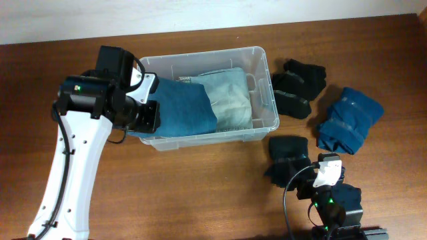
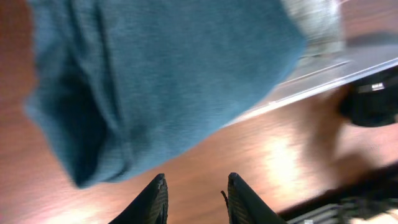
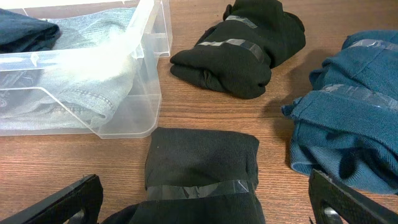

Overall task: Pack container
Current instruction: 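Lower the dark-blue jeans into the box beside the light jeans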

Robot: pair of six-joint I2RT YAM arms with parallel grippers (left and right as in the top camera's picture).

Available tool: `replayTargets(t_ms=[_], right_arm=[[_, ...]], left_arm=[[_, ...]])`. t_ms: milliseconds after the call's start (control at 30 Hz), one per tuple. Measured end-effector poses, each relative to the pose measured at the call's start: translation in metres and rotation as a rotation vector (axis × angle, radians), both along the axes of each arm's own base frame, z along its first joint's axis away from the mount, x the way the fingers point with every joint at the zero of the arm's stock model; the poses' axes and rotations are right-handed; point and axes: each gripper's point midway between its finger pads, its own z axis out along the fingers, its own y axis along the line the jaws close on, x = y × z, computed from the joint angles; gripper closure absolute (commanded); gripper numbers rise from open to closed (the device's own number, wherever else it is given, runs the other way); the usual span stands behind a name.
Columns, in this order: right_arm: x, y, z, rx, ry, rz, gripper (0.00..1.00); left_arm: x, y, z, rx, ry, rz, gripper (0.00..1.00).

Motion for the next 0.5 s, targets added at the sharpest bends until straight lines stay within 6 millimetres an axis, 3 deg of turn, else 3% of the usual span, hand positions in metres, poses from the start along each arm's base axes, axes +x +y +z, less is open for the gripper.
replayTargets(t_ms=[200,233,267,333,433,500], right_arm=[[0.000,0.000,0.000,0.000,0.000,0.000,0.02],[0.000,0.000,0.000,0.001,0.000,0.000,0.02],[0.000,0.000,0.000,-0.001,0.000,0.000,0.02],[0.000,0.000,0.000,0.000,0.000,0.000,0.01],[0.000,0.000,0.000,0.000,0.000,0.000,0.02],[0.000,0.000,0.000,0.000,0.000,0.000,0.02]], left_arm=[[0.004,0.006,-0.001,0.017,0.003,0.108,0.74],[0.008,0.004,0.001,-0.005,-0.004,0.147,0.65],[0.012,0.001,0.003,-0.028,-0.012,0.182,0.39],[0.021,-0.008,0.007,-0.080,-0.034,0.233,0.01],[0.036,-0.032,0.020,-0.215,-0.073,0.252,0.01],[0.036,-0.046,0.026,-0.297,-0.056,0.249,0.10]])
